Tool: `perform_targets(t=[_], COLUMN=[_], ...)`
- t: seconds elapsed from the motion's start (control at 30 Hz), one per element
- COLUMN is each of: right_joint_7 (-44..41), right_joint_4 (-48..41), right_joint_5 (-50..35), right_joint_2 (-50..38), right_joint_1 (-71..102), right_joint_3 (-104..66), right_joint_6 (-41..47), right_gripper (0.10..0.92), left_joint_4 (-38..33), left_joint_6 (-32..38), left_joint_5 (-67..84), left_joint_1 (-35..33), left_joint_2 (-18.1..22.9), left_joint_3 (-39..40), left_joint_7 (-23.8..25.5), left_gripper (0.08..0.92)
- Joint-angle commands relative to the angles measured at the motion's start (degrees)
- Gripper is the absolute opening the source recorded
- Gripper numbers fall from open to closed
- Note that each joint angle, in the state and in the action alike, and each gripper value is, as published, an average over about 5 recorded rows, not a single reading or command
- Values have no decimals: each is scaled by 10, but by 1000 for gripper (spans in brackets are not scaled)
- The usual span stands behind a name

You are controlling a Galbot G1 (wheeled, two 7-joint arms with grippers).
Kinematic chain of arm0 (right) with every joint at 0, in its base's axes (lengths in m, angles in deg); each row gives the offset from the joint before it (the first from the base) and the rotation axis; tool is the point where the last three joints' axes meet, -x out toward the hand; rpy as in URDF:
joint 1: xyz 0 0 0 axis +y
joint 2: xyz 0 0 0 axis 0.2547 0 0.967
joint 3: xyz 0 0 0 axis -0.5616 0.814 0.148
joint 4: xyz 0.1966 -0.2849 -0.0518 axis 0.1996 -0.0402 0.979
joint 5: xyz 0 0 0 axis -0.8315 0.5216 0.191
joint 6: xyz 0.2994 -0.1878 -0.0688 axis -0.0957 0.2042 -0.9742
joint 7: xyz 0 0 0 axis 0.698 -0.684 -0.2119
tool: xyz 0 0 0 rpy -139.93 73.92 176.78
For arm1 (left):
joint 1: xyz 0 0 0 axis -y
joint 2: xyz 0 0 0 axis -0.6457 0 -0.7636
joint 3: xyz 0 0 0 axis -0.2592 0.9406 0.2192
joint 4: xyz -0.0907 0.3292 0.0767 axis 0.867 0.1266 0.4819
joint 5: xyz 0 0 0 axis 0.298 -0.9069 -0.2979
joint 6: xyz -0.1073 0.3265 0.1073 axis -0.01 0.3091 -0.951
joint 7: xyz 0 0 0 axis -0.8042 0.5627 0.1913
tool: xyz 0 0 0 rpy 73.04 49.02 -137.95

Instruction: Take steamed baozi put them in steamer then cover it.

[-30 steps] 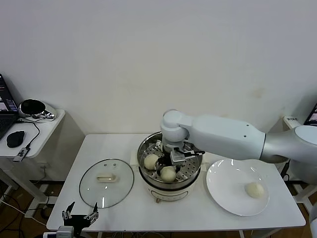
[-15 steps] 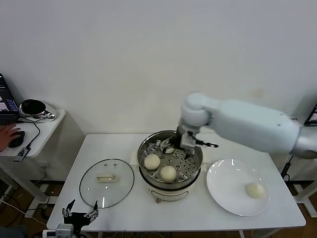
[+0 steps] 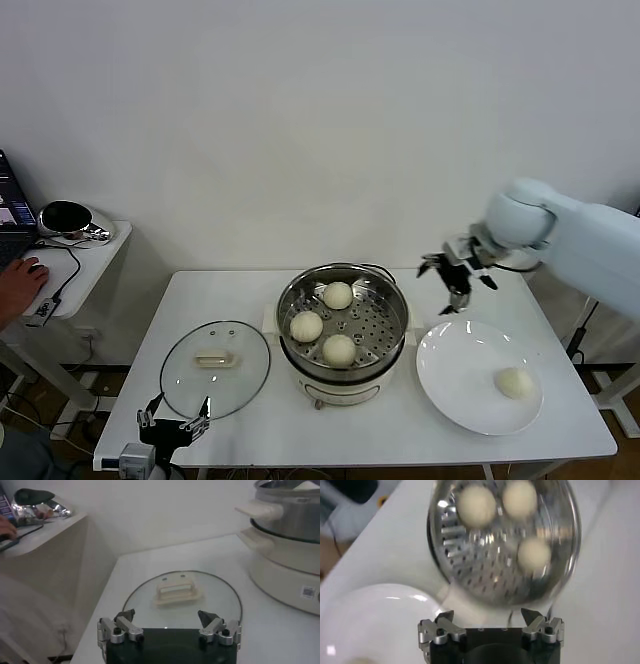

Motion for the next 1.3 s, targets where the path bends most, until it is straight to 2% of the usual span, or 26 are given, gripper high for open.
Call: perform_targets(t=[0.03,0.43,0.83,1.3], right_joint_7=[4,-2,-30,-11], right_joint_4=[-28,-65,-84,-112], right_joint_5=[71,159,189,212], right_joint_2=[-94,-69,-68,-46], right_joint_1=[199,372,442,459], right_joint_3=[-145,-281,-329,-343], right_joint_6=[45,31,12,11], right_gripper=[823,823,823,823], left_joint_4=[1,12,10,10], left_joint_6=[-4,-4,-2,-2], left_joint_5=[2,-6,-6,-7], left_joint_1=[3,-8,-17,-18], left_joint_2=[-1,7,8,7], left_joint_3=[5,4,-2,-2], left_joint_7=[1,0,-3,-3], left_gripper=[823,823,823,823])
